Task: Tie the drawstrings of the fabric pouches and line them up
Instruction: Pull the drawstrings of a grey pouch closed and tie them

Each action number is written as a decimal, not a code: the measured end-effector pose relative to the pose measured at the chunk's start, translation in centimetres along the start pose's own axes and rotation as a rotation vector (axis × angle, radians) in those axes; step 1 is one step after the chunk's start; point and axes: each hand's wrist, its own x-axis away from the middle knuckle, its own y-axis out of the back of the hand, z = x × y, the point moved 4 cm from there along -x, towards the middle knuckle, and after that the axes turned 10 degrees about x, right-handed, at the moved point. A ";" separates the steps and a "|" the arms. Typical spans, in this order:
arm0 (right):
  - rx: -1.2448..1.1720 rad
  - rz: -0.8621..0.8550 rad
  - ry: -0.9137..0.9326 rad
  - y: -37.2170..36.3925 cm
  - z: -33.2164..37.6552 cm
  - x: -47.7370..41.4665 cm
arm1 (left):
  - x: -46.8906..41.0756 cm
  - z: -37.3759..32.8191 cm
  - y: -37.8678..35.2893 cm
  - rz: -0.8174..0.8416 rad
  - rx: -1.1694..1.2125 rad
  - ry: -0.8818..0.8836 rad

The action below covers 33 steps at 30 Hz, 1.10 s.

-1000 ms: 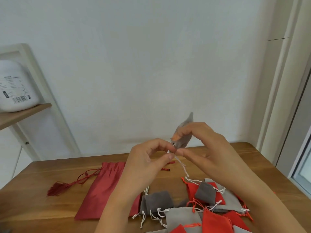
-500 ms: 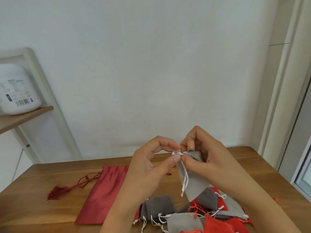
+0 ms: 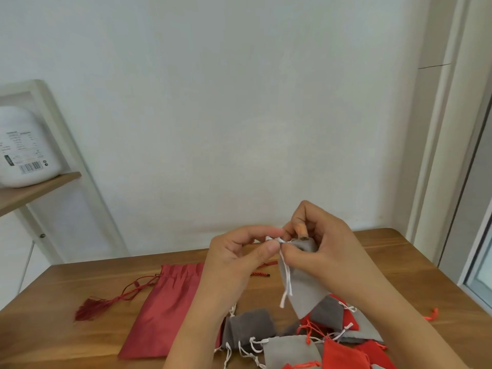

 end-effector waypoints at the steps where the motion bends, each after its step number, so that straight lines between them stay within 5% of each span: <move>1: 0.017 0.004 -0.011 -0.1 -0.2 -0.1 | 0.0 0.0 0.2 -0.018 -0.053 -0.024; 13: 0.106 0.012 -0.009 -0.3 -1.2 -0.2 | 0.3 -1.2 0.0 -0.021 -0.809 -0.368; 20: -0.184 0.035 -0.141 0.3 -1.5 -0.4 | 0.4 -1.7 -0.1 0.051 -0.847 -0.487; 33: -0.245 0.041 -0.178 -0.3 -1.6 -0.7 | 0.6 -1.7 0.5 -0.039 -0.913 -0.672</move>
